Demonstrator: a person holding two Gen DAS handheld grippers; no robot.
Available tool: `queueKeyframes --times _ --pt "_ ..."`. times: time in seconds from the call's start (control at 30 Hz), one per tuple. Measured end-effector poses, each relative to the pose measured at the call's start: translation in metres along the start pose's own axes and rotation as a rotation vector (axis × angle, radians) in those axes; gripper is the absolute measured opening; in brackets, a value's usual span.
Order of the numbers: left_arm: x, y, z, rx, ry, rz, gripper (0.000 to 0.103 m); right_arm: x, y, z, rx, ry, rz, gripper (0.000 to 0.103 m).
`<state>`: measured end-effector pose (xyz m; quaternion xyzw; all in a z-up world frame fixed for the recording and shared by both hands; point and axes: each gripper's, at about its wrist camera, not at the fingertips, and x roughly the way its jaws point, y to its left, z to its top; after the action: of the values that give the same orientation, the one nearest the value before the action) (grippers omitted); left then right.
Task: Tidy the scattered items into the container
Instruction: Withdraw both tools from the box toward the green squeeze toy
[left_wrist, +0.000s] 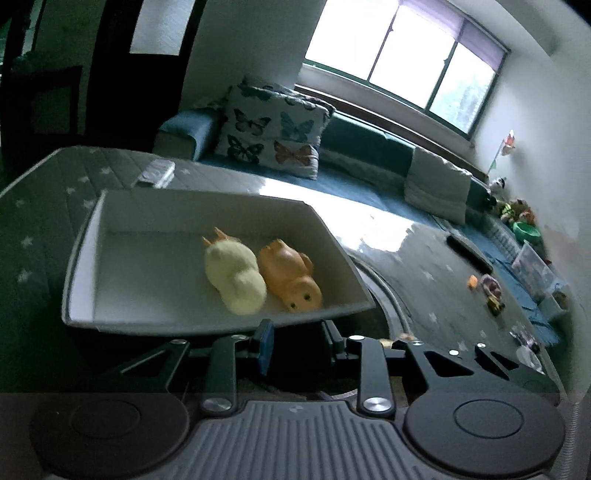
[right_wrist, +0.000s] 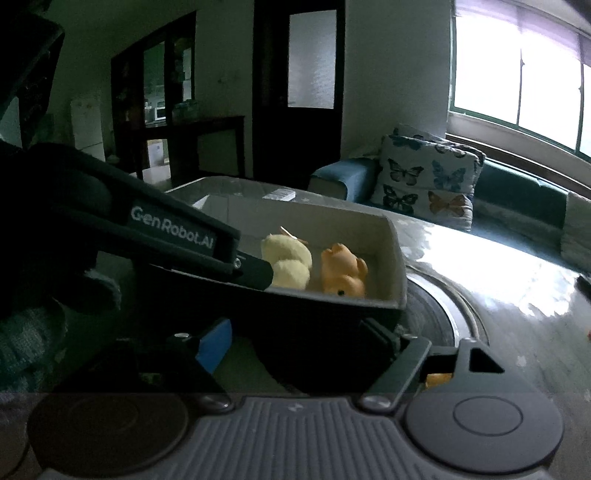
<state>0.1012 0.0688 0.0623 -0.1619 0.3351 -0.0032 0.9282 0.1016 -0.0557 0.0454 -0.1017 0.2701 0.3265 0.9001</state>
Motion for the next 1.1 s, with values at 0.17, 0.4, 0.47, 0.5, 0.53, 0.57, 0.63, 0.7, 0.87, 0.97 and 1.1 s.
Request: queueKeyframes --times 0.17,0.4,0.47,0.5,0.53,0.57,0.63,0.7,0.87,0.97,1.1 --pt "0.001 -0.010 -0.013 0.020 0.020 -0.008 0.031 -0.013 -0.004 -0.013 0.034 -0.001 -0.020 0.080" --pt "0.001 -0.020 -0.026 0.040 0.035 -0.009 0.031 -0.027 -0.010 -0.029 0.091 0.002 -0.053 0.085" --pt "0.001 -0.022 -0.030 0.044 0.042 -0.006 0.031 -0.029 -0.012 -0.034 0.109 0.009 -0.062 0.085" --pt "0.002 -0.022 -0.031 0.046 0.045 -0.008 0.031 -0.030 -0.012 -0.035 0.116 0.012 -0.063 0.085" --pt "0.002 -0.023 -0.032 0.047 0.048 -0.009 0.031 -0.032 -0.013 -0.038 0.120 0.015 -0.067 0.085" --pt "0.002 -0.024 -0.034 0.047 0.051 -0.010 0.031 -0.033 -0.014 -0.040 0.122 0.018 -0.074 0.085" --pt "0.002 -0.025 -0.036 0.050 0.052 -0.012 0.031 -0.035 -0.015 -0.045 0.124 0.022 -0.089 0.086" --pt "0.003 -0.026 -0.039 0.058 0.055 -0.014 0.031 -0.038 -0.016 -0.048 0.129 0.026 -0.102 0.088" --pt "0.008 -0.028 -0.046 0.059 0.083 -0.020 0.031 -0.041 -0.018 -0.061 0.140 0.049 -0.128 0.088" --pt "0.012 -0.028 -0.050 0.056 0.102 -0.026 0.032 -0.039 -0.019 -0.067 0.152 0.065 -0.130 0.088" --pt "0.019 -0.027 -0.056 0.046 0.135 -0.045 0.032 -0.034 -0.020 -0.075 0.166 0.087 -0.131 0.088"
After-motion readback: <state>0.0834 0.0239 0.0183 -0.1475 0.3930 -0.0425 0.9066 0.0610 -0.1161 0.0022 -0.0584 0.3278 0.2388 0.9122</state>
